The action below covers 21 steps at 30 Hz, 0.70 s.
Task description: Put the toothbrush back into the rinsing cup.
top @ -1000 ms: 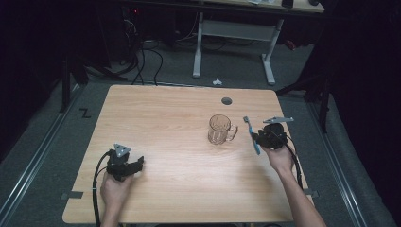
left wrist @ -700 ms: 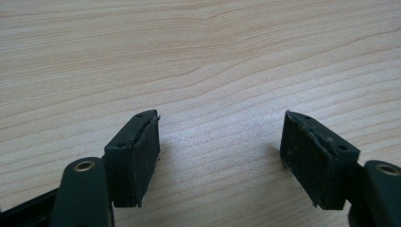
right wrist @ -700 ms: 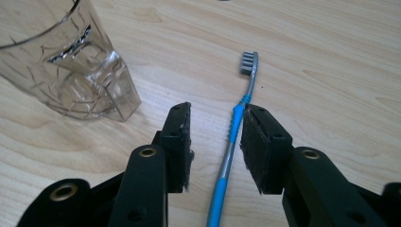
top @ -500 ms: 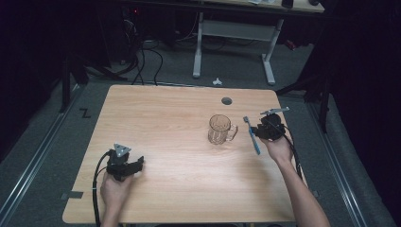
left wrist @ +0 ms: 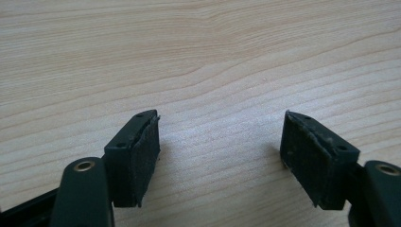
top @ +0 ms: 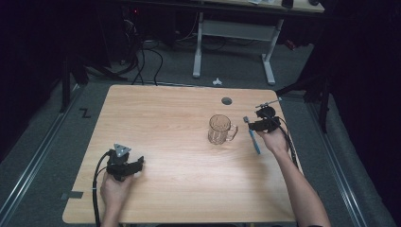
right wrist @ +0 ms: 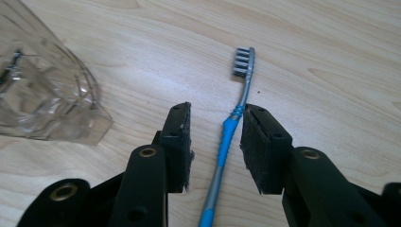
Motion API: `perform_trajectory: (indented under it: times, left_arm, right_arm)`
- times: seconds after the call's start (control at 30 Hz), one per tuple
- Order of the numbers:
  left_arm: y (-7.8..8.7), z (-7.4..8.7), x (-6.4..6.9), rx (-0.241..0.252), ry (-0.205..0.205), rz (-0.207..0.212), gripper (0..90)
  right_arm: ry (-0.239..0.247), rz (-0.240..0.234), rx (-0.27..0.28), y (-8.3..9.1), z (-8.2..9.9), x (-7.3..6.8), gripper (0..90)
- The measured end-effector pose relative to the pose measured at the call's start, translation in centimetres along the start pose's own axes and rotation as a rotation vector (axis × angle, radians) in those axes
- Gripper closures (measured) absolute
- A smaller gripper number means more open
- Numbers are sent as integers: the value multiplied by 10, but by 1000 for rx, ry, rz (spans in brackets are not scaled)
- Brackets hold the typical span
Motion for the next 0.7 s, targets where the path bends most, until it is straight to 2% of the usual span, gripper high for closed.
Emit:
perform_trajectory:
  times: [0.3, 0.4, 0.7]
  left_arm:
    - [0, 0, 0, 0, 0, 1, 294]
    - [0, 0, 0, 0, 0, 1, 294]
    - [0, 0, 0, 0, 0, 2, 293]
  right_arm:
    - [-10, 2, -88, -21, -2, 4, 633]
    - [-47, -21, -99, -28, -4, 6, 633]
    - [-62, -10, -157, -39, -2, 10, 641]
Point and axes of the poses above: each handheld gripper's, and its own axes: y roughly backward along the jaws, z roughly out of its underside, x roughly to its right, the point moved 7 cm from there along -y, roughly forward along the jaws, and after that the axes turned 6 degrees about y, right-handed, at the moved point
